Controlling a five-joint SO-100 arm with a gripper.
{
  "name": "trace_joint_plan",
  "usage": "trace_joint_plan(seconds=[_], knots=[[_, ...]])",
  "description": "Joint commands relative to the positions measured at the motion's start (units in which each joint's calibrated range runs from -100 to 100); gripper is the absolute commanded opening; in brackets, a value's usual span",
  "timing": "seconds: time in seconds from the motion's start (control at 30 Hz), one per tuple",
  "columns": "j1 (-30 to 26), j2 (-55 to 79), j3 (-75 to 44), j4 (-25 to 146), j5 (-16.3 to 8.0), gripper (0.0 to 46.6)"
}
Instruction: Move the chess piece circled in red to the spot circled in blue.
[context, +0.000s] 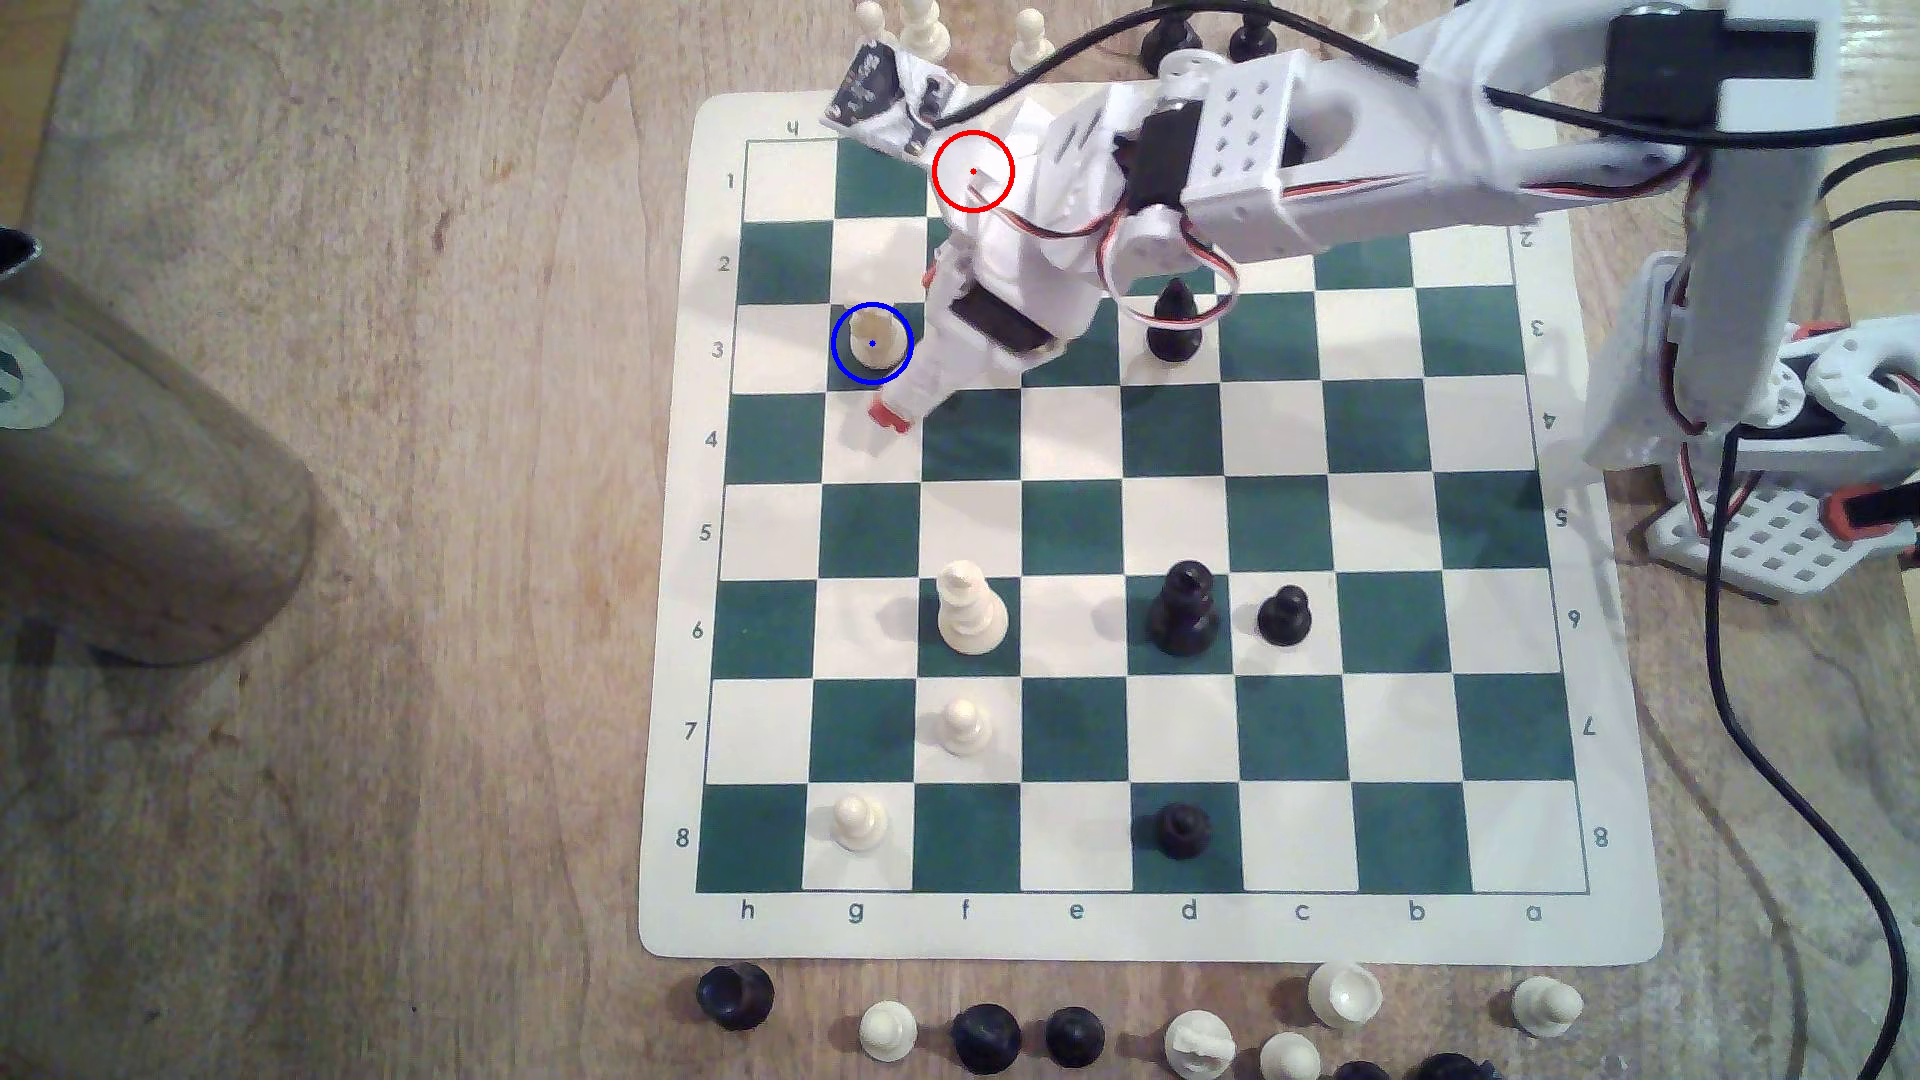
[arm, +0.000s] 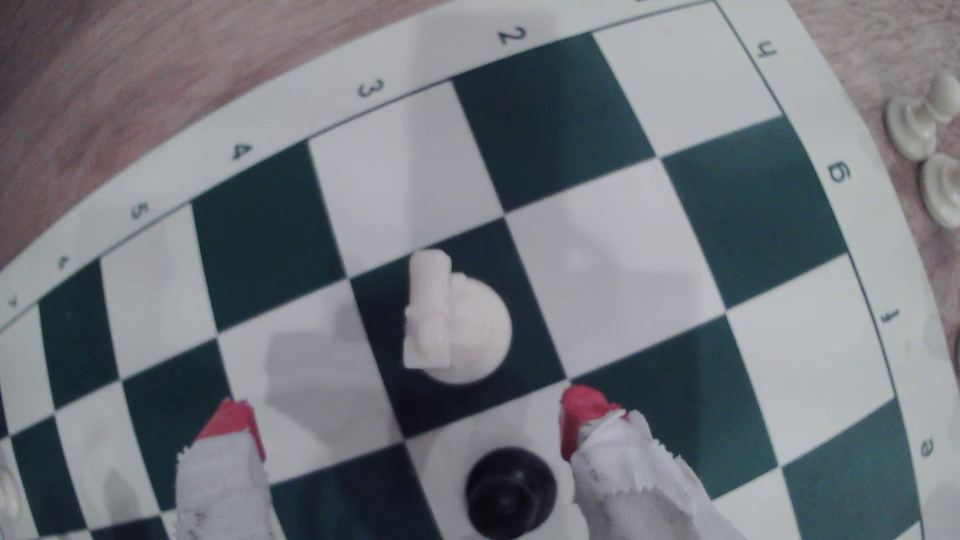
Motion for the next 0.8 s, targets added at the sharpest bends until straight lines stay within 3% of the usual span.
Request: trace_joint_plan(seconds=[0.0,0.77], knots=[[0.36,-13.71,1.05,0.93,0.2,33.5],[-4.18,-56.24,15.01,26.73,3.37,34.1]])
